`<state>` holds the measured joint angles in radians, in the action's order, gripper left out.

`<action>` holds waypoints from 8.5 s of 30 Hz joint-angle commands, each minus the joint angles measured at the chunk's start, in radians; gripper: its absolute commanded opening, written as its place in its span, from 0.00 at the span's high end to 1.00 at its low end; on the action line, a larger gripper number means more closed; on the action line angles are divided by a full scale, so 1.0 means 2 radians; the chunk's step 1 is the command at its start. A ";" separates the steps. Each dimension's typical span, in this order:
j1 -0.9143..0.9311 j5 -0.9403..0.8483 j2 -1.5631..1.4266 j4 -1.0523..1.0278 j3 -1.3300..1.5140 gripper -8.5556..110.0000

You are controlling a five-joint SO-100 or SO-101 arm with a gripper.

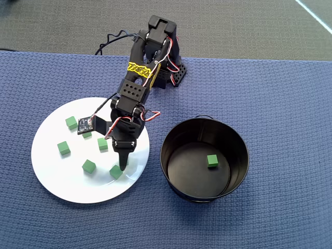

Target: Pick up the green cubes from the white plate and place them in the black recipient

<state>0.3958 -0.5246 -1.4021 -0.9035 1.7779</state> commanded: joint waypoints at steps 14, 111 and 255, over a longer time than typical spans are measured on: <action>0.004 -0.003 -0.019 0.021 -0.006 0.93; 0.077 -0.470 0.077 -0.093 -0.283 0.69; -0.096 -0.129 -0.034 -0.186 -0.451 0.70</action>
<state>0.0890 -0.6688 -1.4650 -1.2533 1.0278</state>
